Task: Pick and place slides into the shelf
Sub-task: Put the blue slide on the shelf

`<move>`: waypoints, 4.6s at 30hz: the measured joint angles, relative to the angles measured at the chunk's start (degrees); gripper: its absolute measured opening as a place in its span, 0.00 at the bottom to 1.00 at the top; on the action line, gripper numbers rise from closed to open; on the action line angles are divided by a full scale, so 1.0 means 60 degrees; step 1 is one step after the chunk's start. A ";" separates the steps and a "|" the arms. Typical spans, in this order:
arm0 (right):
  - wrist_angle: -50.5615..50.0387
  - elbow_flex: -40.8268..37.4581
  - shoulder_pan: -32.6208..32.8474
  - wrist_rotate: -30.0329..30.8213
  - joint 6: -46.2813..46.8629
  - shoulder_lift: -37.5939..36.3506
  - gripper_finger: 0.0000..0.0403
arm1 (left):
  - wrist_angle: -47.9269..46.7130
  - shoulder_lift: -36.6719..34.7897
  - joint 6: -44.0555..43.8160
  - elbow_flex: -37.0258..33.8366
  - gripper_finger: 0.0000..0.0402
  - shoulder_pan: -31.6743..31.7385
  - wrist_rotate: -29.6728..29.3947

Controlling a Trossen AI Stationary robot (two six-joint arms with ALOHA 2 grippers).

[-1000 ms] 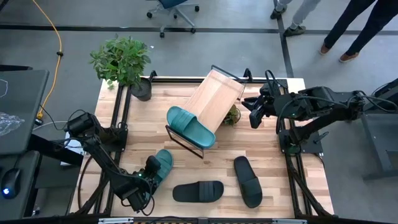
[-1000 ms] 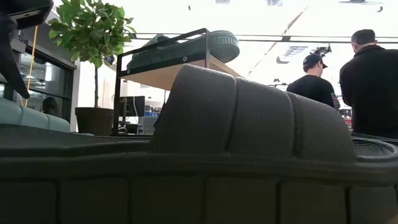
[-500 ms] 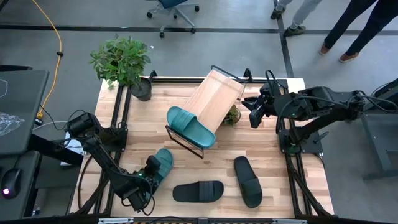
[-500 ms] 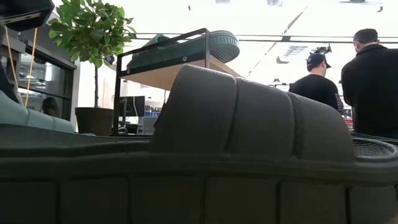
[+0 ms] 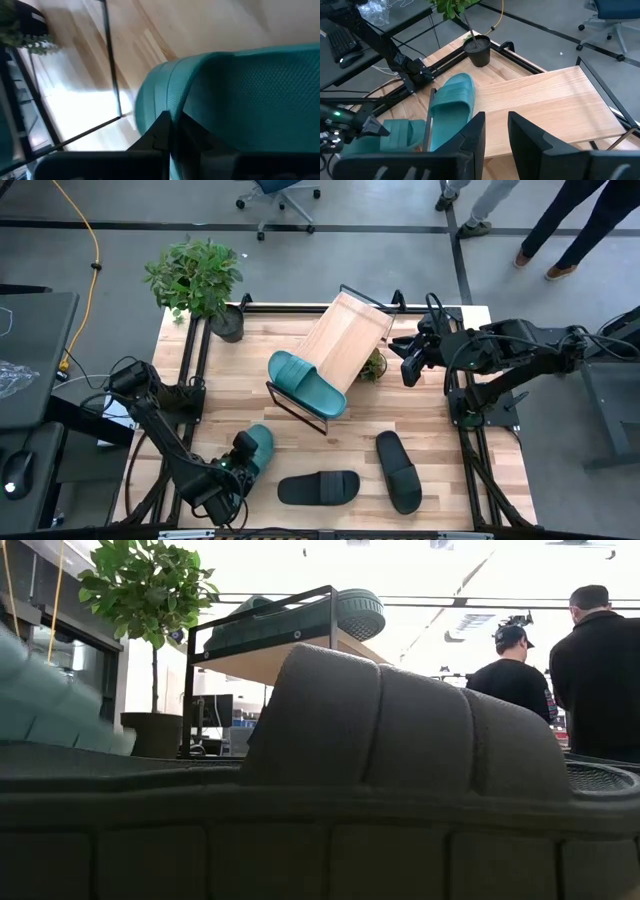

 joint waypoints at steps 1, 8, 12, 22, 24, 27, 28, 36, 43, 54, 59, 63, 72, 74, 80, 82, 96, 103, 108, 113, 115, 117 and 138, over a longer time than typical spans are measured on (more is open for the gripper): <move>-0.0018 0.0000 0.0001 0.0000 0.0000 0.0000 0.18 | -0.0215 0.0000 -0.0011 0.0241 0.01 0.0000 0.0006; -0.0355 0.0000 0.0000 -0.0020 0.0012 0.0000 0.18 | -0.1638 0.0000 -0.0229 0.2079 0.01 0.0000 0.0116; -0.0520 0.0000 0.0001 -0.0052 0.0048 0.0000 0.18 | -0.2362 -0.0004 -0.0241 0.3157 0.01 0.0000 0.0290; -0.0574 0.0000 0.0001 -0.0428 0.0009 -0.0004 0.18 | -0.3762 -0.0004 -0.0237 0.5824 0.00 0.0000 0.0272; -0.0574 0.0000 0.0001 -0.0433 0.0007 -0.0004 0.18 | -0.3946 -0.0004 -0.0233 0.6309 0.00 0.0000 0.0162; -0.0574 0.0000 -0.0001 -0.0446 0.0111 -0.0009 0.18 | -0.3946 -0.0004 -0.0182 0.6921 0.00 0.0001 -0.0177; -0.0574 0.0000 -0.0002 -0.0453 0.0208 -0.0012 0.18 | -0.3936 -0.0004 -0.0142 0.7133 0.00 0.0000 -0.0321; -0.0574 0.0000 0.0000 -0.1306 0.0633 -0.0022 0.18 | -0.3936 -0.0004 0.0258 0.8519 0.00 0.0007 -0.1504; -0.0570 0.0000 -0.0001 -0.1967 0.0855 -0.0022 0.18 | -0.3933 -0.0004 0.1278 0.9478 0.00 0.0865 -0.2168; -0.0563 0.0000 0.0012 -0.1541 0.1610 -0.0004 0.18 | -0.3885 -0.0021 0.3817 1.0262 0.00 0.3547 -0.2738; -0.0480 0.0000 0.0002 -0.0840 0.1778 0.0004 0.19 | -0.3220 -0.0001 0.4892 1.0254 0.00 0.4917 -0.2743; 0.0059 0.0000 -0.0211 -0.1029 0.1409 0.0004 0.24 | -0.2296 -0.0004 0.5819 1.0254 0.00 0.5870 -0.2730; 0.1735 -0.0004 -0.1233 -0.1712 0.0841 0.0073 0.52 | -0.0735 -0.0004 0.6874 1.0217 0.00 0.7788 -0.2728; 0.2061 -0.0003 -0.1533 -0.1733 0.0967 0.0073 0.57 | -0.0578 -0.0004 0.6874 1.0210 0.00 0.8087 -0.2645; 0.3566 0.0000 -0.2381 -0.2673 0.0711 0.0498 0.62 | -0.0007 0.0106 0.7397 1.0217 0.00 0.8748 -0.2583; 0.3980 0.0000 -0.2664 -0.3115 0.0576 0.0800 0.63 | 0.0148 0.0167 0.7796 1.0196 0.00 0.8894 -0.2430; 0.4924 -0.0004 -0.3777 -0.4055 0.0832 0.2237 0.63 | 0.0422 0.0767 0.9705 1.0207 0.00 0.9348 -0.2234; 0.5498 -0.0004 -0.3811 -0.3847 0.0920 0.2371 0.63 | 0.0647 0.0750 0.9804 1.0203 0.00 0.9817 -0.2218; 0.5535 -0.0004 -0.4020 -0.3850 0.1071 0.2444 0.63 | 0.0697 0.0750 0.9811 1.0203 0.00 0.9822 -0.2162; 0.5523 -0.0004 -0.4155 -0.3880 0.1089 0.2455 0.63 | 0.1075 0.0750 0.9872 1.0206 0.00 0.9810 -0.1983; 0.5521 -0.0004 -0.4202 -0.3882 0.1100 0.2459 0.63 | 0.1150 0.0750 0.9885 1.0206 0.00 0.9814 -0.1979; 0.5521 -0.0004 -0.4225 -0.3876 0.1157 0.2459 0.63 | 0.1185 0.0750 0.9979 1.0206 0.00 0.9814 -0.1983; 0.6008 -0.0004 -0.4145 -0.3288 0.1340 0.2765 0.63 | 0.2126 0.0750 1.0524 1.0206 0.00 1.0302 -0.1990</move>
